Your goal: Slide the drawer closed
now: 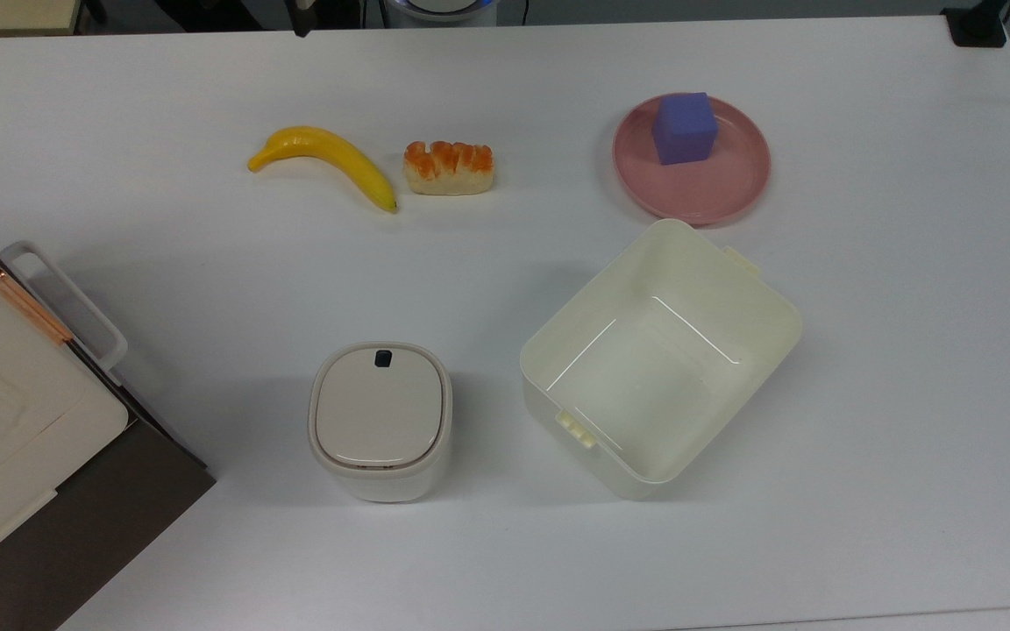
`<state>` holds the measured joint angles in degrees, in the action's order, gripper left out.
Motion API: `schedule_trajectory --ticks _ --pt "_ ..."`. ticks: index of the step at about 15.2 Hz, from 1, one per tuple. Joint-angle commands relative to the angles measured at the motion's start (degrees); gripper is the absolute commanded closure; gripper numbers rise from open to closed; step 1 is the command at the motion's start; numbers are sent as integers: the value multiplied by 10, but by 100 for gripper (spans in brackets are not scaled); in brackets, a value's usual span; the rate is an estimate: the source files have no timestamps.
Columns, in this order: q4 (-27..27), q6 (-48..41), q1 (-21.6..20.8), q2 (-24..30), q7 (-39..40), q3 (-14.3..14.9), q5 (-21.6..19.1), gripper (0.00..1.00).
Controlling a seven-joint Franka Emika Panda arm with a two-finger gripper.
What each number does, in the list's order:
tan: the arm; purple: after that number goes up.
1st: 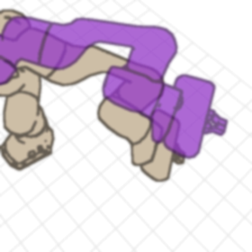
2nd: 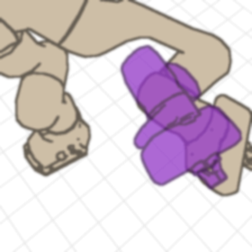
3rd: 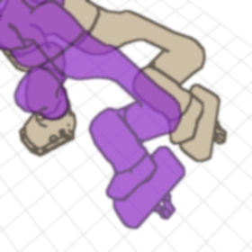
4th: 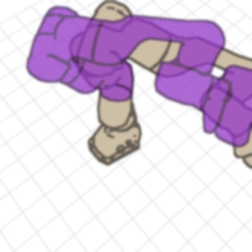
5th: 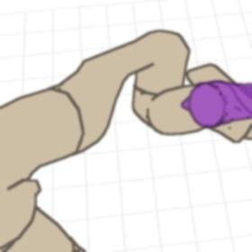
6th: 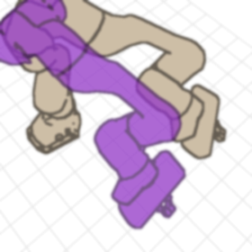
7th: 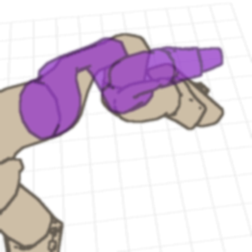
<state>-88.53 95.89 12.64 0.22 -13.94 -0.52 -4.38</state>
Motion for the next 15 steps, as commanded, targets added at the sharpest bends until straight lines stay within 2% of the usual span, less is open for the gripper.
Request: schedule_trajectory --ticks 1,5,9,15 --pt "-5 11 -11 3 -14 3 -11 0" --pt "-4 14 -36 1 -23 16 -8 0" --pt "-2 15 -93 1 -23 79 -9 0" --pt "-2 15 -96 0 -23 82 -9 0"
